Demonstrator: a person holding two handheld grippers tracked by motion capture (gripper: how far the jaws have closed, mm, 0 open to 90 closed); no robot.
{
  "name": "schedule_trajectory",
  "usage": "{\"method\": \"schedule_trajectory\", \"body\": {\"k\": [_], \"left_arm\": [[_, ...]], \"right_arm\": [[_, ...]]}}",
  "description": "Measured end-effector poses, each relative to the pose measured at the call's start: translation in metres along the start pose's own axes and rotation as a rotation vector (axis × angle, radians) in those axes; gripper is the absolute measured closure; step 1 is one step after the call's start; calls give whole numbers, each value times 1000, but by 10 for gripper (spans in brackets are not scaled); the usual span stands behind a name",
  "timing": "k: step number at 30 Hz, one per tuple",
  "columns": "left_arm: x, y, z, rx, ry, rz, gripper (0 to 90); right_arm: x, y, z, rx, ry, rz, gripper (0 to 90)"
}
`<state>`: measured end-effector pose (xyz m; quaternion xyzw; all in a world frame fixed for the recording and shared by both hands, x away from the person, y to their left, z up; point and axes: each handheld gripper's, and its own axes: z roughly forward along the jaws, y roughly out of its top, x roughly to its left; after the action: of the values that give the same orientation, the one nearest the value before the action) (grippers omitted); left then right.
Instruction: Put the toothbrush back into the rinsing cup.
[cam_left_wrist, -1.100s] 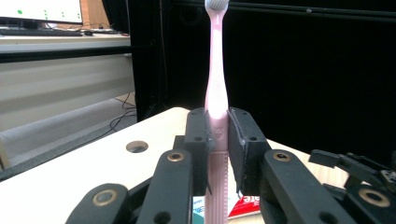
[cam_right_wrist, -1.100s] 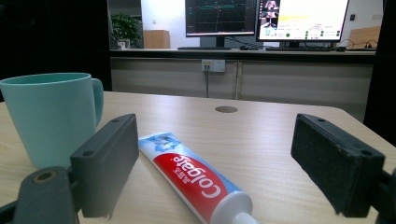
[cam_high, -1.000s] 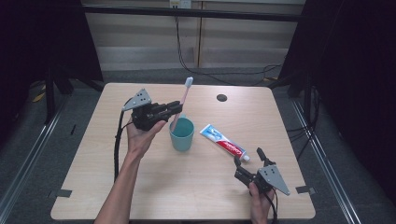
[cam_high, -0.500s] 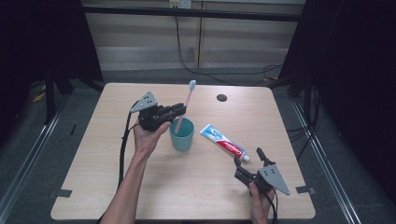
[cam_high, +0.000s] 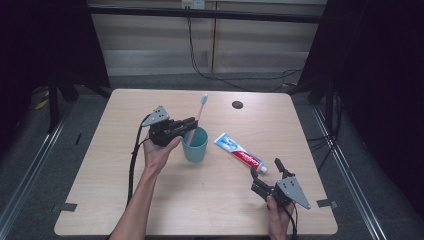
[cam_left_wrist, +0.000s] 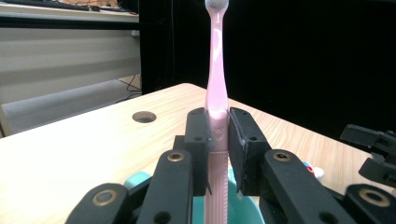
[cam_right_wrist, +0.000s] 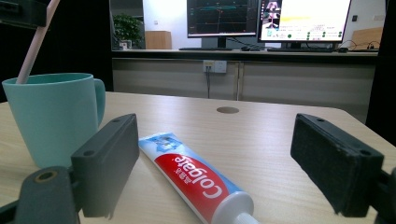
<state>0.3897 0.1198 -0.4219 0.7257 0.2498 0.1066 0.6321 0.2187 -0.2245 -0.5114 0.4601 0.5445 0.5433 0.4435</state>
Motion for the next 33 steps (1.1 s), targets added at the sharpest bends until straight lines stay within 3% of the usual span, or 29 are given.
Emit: {"method": "schedule_trajectory", "body": {"k": [18, 27, 33], "left_arm": [[7, -21, -10, 40, 14, -25, 788], [8, -23, -14, 59, 24, -3, 805], [10, -23, -19, 55, 24, -15, 781]], "right_arm": [[0, 0, 0, 1, -1, 0, 149], [0, 0, 0, 1, -1, -1, 149], [0, 0, 0, 1, -2, 1, 148]]}}
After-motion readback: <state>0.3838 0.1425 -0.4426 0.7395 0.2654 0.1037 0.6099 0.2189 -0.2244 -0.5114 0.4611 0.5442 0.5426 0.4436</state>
